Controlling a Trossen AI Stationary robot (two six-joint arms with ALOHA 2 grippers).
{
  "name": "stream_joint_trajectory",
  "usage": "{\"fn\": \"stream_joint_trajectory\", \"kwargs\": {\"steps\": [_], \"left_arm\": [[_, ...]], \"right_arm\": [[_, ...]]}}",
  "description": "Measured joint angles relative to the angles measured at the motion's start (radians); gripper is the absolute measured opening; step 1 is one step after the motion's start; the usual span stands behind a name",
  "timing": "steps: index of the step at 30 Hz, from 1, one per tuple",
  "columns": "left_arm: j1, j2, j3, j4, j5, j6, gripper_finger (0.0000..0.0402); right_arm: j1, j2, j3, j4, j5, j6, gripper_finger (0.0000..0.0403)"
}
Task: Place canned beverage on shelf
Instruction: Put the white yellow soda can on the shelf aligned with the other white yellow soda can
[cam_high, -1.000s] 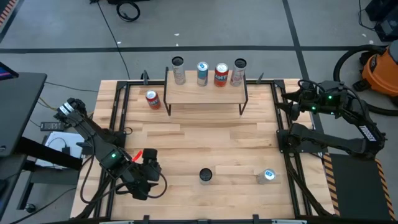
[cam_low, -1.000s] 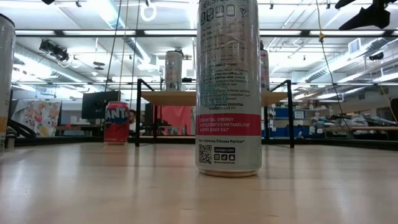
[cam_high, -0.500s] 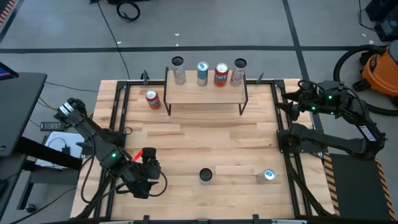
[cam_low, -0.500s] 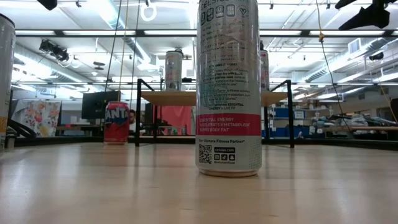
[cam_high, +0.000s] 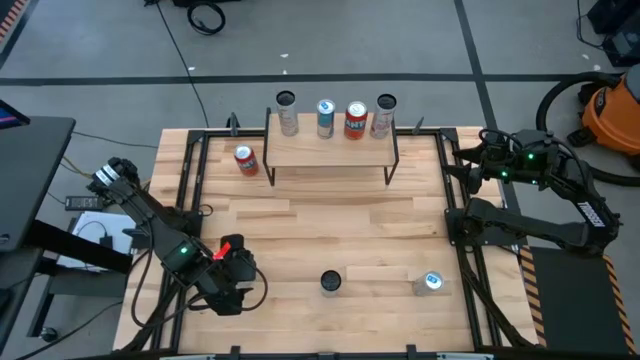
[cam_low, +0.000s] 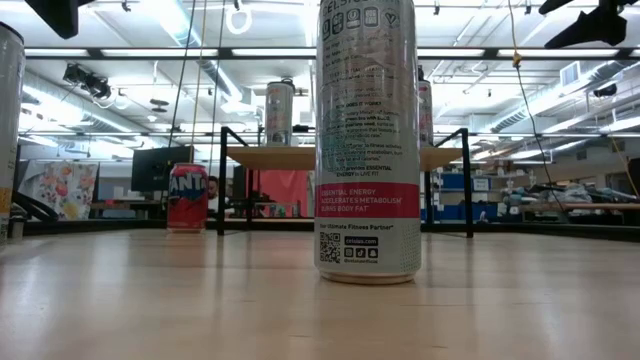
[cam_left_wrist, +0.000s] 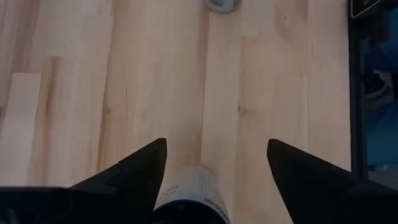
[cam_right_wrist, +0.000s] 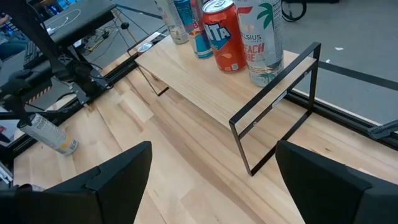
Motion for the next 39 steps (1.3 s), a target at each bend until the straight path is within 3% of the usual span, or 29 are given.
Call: {"fn": "stream_joint_trajectory", "kwargs": {"steps": [19, 32, 39], "left_arm": [[0.029, 0.0, 0.0, 0.009, -0.019, 0.068, 0.0289], [0.03, 0.0, -0.001, -0.054, -0.014, -0.113, 0.0289], [0.03, 0.0, -0.001, -0.046, -0.009, -0.137, 0.0289]], "right_arm": [[0.0, 0.0, 0.0, 0.0, 0.001, 0.008, 0.0352], [0.0, 0.0, 0.0, 0.0, 0.001, 0.018, 0.0352], [0.0, 0.0, 0.0, 0.0, 0.002, 0.019, 0.0352]]}}
